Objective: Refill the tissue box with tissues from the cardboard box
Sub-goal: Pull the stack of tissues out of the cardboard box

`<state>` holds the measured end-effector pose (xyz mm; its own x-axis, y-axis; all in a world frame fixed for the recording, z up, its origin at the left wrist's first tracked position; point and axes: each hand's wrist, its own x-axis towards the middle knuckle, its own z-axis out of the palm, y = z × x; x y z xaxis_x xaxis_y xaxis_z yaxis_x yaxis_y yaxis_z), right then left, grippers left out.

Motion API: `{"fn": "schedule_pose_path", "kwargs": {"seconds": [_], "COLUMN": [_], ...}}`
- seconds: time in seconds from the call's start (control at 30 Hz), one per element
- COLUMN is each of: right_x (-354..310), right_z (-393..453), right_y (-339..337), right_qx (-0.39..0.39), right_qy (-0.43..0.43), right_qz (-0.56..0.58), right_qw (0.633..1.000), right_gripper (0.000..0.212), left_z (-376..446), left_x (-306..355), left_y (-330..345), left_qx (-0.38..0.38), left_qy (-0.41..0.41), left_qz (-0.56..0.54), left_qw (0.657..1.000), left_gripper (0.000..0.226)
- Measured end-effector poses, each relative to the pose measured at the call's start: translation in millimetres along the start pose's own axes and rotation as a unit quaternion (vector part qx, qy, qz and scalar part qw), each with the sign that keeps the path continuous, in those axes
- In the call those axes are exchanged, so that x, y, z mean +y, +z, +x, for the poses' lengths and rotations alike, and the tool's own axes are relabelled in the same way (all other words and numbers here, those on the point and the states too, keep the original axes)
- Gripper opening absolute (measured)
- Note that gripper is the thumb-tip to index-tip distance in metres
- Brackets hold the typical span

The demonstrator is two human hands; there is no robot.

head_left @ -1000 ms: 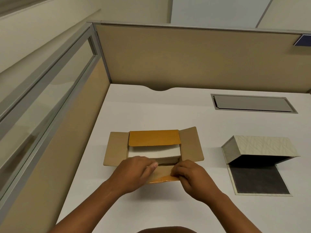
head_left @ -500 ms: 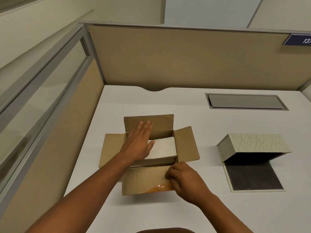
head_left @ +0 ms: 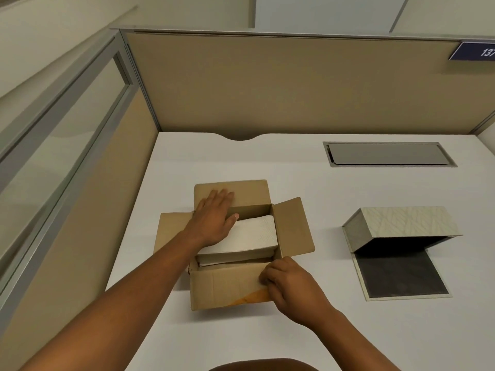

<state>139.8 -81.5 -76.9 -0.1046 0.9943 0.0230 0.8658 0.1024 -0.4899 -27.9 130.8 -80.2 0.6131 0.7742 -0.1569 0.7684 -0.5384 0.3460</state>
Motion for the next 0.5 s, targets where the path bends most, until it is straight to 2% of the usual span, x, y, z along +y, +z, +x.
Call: {"fn": "schedule_pose_path", "kwargs": {"seconds": [0.1,0.13,0.17,0.23,0.37,0.5], "right_x": [-0.3,-0.5,-0.7,-1.0,-1.6,-2.8], "right_z": [1.4,1.8,1.7,0.8,-1.7,-1.4], "right_y": [0.4,0.3,0.3,0.6,0.9,-0.3], "right_qx": [0.0,0.0,0.0,0.0,-0.003,-0.005], "right_qy": [0.005,0.009,0.013,0.019,0.031,0.031], "right_qz": [0.003,0.007,0.01,0.014,0.022,0.024], "right_qw": [1.0,1.0,1.0,1.0,0.999,0.999], "right_gripper": [0.024,0.025,0.026,0.027,0.028,0.027], "left_z": [-11.7,-15.1,-18.3,-22.1,-15.8,-0.4], "left_x": [2.4,3.0,3.8,4.5,2.3,-1.0], "left_y": [-2.7,-3.3,-3.8,0.8,13.6,17.1], "left_qx": [0.156,0.183,0.172,0.092,-0.023,-0.115], "left_qy": [0.068,0.099,0.122,0.122,-0.002,-0.05], "left_qz": [0.02,0.017,0.004,-0.026,-0.064,-0.048], "left_qw": [0.985,0.978,0.978,0.988,0.998,0.991], "left_gripper": [0.046,0.037,0.031,0.031,0.055,0.065]}}
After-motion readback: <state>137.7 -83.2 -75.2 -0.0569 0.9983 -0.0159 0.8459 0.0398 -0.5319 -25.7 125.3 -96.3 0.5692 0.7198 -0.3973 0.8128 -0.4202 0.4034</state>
